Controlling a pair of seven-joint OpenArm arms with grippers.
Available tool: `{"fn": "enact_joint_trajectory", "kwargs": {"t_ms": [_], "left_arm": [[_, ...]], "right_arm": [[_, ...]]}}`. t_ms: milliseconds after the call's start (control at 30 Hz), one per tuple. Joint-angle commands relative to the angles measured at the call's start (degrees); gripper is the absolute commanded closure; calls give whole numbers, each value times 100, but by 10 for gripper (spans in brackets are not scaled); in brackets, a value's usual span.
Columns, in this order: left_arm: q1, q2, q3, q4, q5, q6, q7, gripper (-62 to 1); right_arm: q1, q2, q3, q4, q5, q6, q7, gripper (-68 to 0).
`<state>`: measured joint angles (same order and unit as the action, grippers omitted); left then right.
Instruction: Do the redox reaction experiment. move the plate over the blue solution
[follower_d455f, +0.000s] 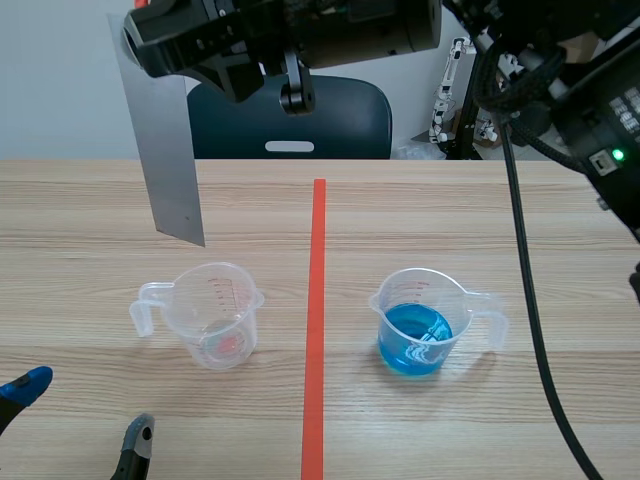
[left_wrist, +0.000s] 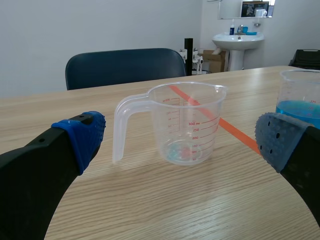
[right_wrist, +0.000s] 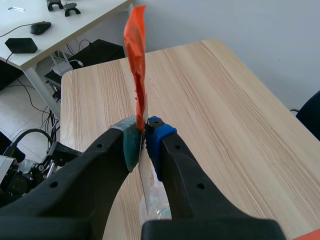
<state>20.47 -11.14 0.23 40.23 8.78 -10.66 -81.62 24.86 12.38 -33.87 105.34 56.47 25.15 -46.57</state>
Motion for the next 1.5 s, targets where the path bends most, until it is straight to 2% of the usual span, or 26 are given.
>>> {"fn": "enact_joint_trajectory", "kwargs": {"t_ms": [0,700,800,967,1100,1200,1267,1333,1467], "left_arm": [[46,-33,-28,59,-15,2,-83,-623],[105,-35,-28,59,-15,2,-83,-614],[221,-35,-28,61,-17,4,-87,-523],[407,-52,-28,66,-17,4,-83,-284],[590,-164,-28,72,-20,31,-85,-137],[767,-339,-28,72,-96,31,-81,-116],[933,-468,-28,107,-304,31,-83,-116],[1093,-605,-28,219,-520,31,-81,-115],[1429,-960,-31,544,-684,28,-83,-115]], "right_arm": [[98,-48,2,90,98,0,101,-6],[55,-44,2,90,55,0,-33,-6],[55,-48,2,90,63,0,-17,-6],[55,-31,2,90,79,0,-11,-6],[55,0,13,90,85,0,-26,-6],[55,101,13,90,212,2,-26,-6],[52,236,13,90,236,57,22,-6],[52,415,13,90,258,205,103,-6],[50,935,13,90,564,389,350,-6]]}}
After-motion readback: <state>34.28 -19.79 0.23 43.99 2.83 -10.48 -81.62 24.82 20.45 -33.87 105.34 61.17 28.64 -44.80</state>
